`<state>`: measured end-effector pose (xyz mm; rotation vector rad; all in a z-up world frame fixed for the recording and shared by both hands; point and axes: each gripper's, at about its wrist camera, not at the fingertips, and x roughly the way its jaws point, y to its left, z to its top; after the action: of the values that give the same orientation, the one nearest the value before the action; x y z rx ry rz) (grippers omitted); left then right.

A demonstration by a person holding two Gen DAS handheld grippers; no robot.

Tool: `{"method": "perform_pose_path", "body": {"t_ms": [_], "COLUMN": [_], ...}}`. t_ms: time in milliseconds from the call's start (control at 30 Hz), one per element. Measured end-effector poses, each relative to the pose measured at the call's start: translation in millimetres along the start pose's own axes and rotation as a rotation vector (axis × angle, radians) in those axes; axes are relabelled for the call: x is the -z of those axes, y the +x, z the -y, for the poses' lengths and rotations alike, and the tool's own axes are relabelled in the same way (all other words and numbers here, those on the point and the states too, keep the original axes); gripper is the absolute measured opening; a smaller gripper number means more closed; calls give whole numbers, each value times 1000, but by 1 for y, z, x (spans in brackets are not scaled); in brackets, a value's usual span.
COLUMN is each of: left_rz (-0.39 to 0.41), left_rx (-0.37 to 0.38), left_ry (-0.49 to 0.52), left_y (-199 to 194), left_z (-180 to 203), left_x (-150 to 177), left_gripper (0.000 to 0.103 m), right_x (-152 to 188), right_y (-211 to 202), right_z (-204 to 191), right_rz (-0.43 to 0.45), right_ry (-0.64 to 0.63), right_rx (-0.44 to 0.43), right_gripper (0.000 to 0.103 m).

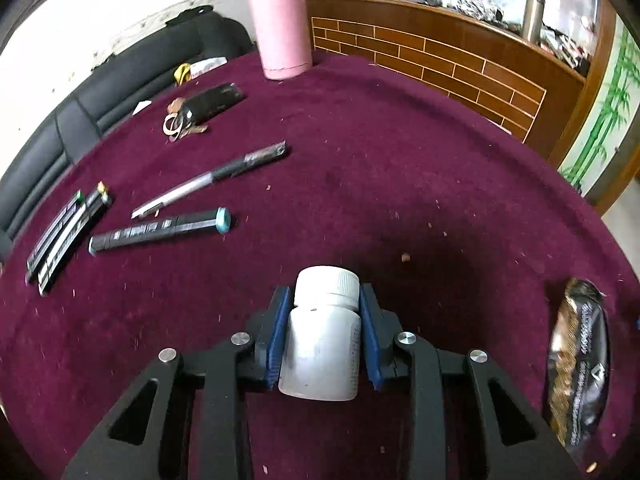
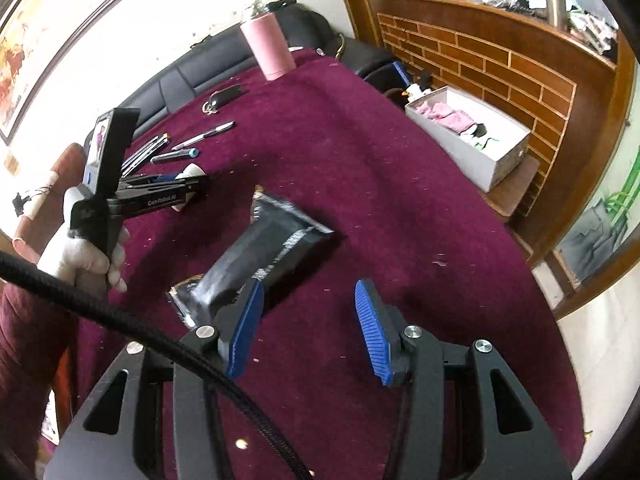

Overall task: Organize objects
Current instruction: 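Grasp the white pill bottle with the left gripper while the right grasps the black snack packet, then carry the pill bottle with the left gripper while the right carries the snack packet to the tray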

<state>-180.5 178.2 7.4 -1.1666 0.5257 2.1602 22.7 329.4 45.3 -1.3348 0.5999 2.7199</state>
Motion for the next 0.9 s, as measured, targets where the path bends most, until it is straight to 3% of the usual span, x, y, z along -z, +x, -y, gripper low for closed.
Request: {"method": "perform_pose_path", "body": {"t_ms": [167, 433, 567, 733, 767, 833, 900], "left_rz": [44, 176, 219, 265, 273, 280, 291], "left_rx": [69, 168, 209, 234, 236, 233, 217], "left_ry": [-118, -226, -254, -309, -330, -361, -385], "left_y": [-28, -115, -150, -184, -191, -203, -214], "left_z": [-16, -17, -13, -20, -23, -30, -36], "left_x": [30, 69, 93, 132, 143, 164, 180], "left_gripper": [28, 28, 28, 28, 28, 28, 29], "right_x": [-1, -2, -7, -15, -18, -20, -22], "right_y": [16, 35, 45, 61, 64, 67, 68], "right_z": [-7, -17, -20, -31, -35, -41, -44], "right_rz": [-61, -113, -93, -59, -49, -57, -85], "right_ry": [33, 150, 230, 191, 147, 76, 39], "right_rx": [-82, -118, -57, 48, 61, 95, 72], "right_gripper": [47, 47, 51, 51, 49, 33, 32]}}
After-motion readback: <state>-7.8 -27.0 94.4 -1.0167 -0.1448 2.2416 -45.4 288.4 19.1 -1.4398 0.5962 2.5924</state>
